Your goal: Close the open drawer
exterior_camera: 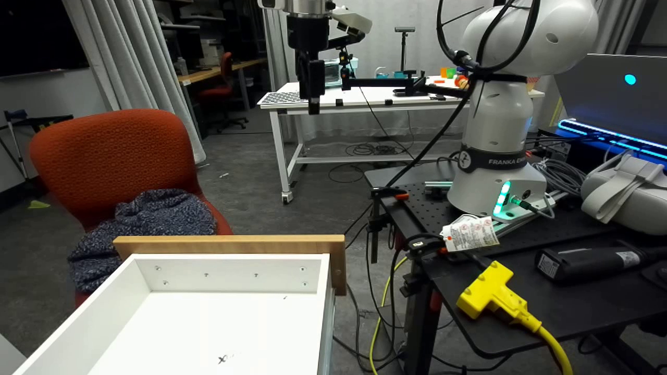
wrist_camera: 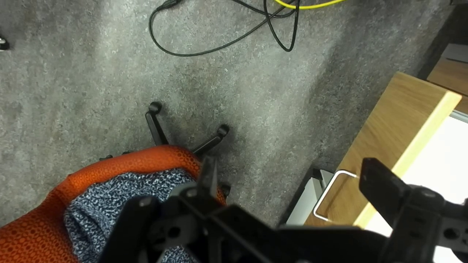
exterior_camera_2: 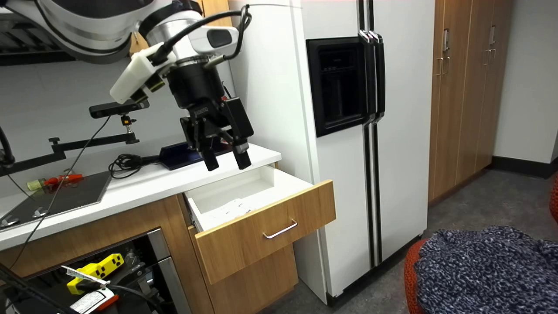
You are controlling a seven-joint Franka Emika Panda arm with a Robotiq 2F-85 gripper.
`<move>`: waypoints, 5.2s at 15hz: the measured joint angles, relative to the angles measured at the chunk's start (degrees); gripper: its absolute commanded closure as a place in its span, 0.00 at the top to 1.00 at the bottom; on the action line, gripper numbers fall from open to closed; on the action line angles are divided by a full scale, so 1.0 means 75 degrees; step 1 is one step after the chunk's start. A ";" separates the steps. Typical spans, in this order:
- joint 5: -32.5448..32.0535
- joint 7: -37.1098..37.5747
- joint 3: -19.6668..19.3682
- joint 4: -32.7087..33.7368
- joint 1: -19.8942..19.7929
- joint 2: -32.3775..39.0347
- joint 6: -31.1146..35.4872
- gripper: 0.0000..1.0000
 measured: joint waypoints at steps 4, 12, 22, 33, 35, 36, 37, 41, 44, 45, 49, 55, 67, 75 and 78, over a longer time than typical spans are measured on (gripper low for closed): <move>0.0006 -0.0006 0.0000 0.0000 0.0000 0.0009 0.0000 1.00; 0.0396 0.0076 0.0405 0.1110 0.0359 0.0046 -0.1110 1.00; 0.0398 0.0084 0.0480 0.1179 0.0563 0.0410 -0.0788 1.00; 0.0004 0.0567 0.0542 0.1480 0.0475 0.2800 0.0995 1.00; -0.0152 0.0637 0.0508 0.1543 0.0434 0.3223 0.1271 1.00; -0.0244 0.0684 0.0499 0.1572 0.0417 0.3428 0.1393 1.00; -0.0309 0.0751 0.0492 0.1603 0.0408 0.3628 0.1485 1.00; -0.0332 0.0898 0.0487 0.1718 0.0407 0.4129 0.1533 1.00; -0.0332 0.0902 0.0487 0.1747 0.0408 0.4141 0.1533 1.00; -0.0332 0.0902 0.0487 0.1746 0.0408 0.4142 0.1533 1.00; -0.0368 0.0902 0.0487 0.1815 0.0408 0.4321 0.1561 1.00; -0.0722 0.0978 0.0487 0.2697 0.0443 0.5385 0.1932 1.00; -0.0268 0.1212 0.0434 0.4562 0.0514 0.7550 0.2043 0.33; 0.0829 0.1195 0.0639 0.4969 0.0515 0.8013 0.2043 0.00; 0.1148 0.1195 0.0708 0.5036 0.0514 0.8080 0.2043 0.00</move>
